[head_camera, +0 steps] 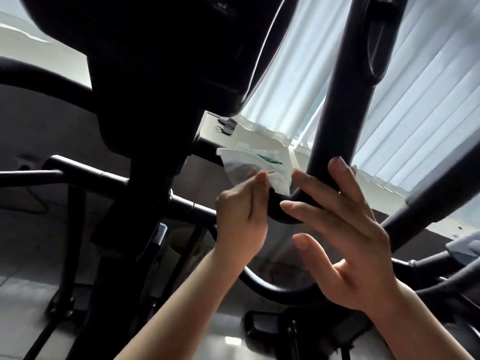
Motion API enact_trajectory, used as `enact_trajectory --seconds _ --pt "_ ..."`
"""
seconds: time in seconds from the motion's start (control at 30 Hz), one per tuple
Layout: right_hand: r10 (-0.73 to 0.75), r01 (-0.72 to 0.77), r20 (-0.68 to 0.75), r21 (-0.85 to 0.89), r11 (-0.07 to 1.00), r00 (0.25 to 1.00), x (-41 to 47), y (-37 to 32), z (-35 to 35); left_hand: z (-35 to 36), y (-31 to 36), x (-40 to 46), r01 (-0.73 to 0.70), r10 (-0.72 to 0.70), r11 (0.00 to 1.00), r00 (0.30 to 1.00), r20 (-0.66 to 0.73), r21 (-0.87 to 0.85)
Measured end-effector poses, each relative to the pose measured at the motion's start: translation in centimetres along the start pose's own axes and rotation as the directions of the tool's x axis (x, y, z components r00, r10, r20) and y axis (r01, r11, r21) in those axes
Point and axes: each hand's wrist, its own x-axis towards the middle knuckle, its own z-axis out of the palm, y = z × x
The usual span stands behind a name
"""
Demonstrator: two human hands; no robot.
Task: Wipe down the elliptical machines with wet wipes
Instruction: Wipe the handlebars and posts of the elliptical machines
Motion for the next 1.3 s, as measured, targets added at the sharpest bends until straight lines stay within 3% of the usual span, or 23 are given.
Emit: enact_trajectory --seconds 0.13,0.27,0.37,0.6,0.8,0.87,0.93,1.0,1.1,1.2,1.3 --pt "0.033 -0.033 0.003 0.076 0.997 0.999 0.1 -1.0 -1.0 0.0 2.3 -2.6 -0.022 0.025 0.983 1.000 0.017 -0.183" --pt "0.076 -0.079 -0.037 -0.070 0.994 0.996 0.8 -0.9 -2.1 -0.6 -2.2 -0.2 -0.251 0.239 0.968 0.942 0.233 0.023" --pt "0.122 -0.125 -0.026 -0.127 0.984 0.992 1.5 -0.2 -2.1 -1.5 -6.6 2.3 -0.282 0.203 0.942 0.910 0.360 0.181" --pt "0.117 -0.113 0.029 -0.114 0.987 0.993 1.5 0.0 -1.9 0.1 -3.6 0.0 -0.150 0.170 0.983 0.961 0.219 -0.105" --pt "0.114 -0.113 0.011 -0.081 0.990 0.993 1.3 -0.1 -1.2 -0.1 -2.4 1.1 -0.094 0.107 0.992 0.977 0.185 -0.080" --pt "0.110 -0.109 0.002 -0.069 0.992 0.994 1.3 0.0 -1.2 -0.1 -2.0 2.0 -0.105 0.103 0.994 0.986 0.129 0.011" --pt "0.097 -0.097 -0.007 -0.066 0.993 0.995 1.4 0.1 -1.2 -0.7 -1.4 2.5 -0.032 0.033 0.998 0.999 -0.017 0.045" --pt "0.095 -0.096 -0.020 -0.057 0.994 0.995 1.4 0.1 -1.1 -2.2 -0.7 2.3 0.081 -0.093 0.995 0.964 -0.248 -0.055" --pt "0.084 -0.086 -0.047 -0.039 0.995 0.995 1.6 -0.1 -0.4 -4.9 1.4 1.1 0.065 -0.179 0.966 0.866 -0.468 -0.250" --pt "0.084 -0.089 -0.076 -0.055 0.995 0.994 1.6 -0.4 0.3 -6.4 3.0 -0.8 0.093 -0.173 0.981 0.814 -0.555 -0.169" --pt "0.077 -0.086 -0.097 -0.088 0.992 0.992 1.4 -0.6 0.8 -6.9 4.0 -2.8 0.127 -0.218 0.973 0.780 -0.586 -0.192"
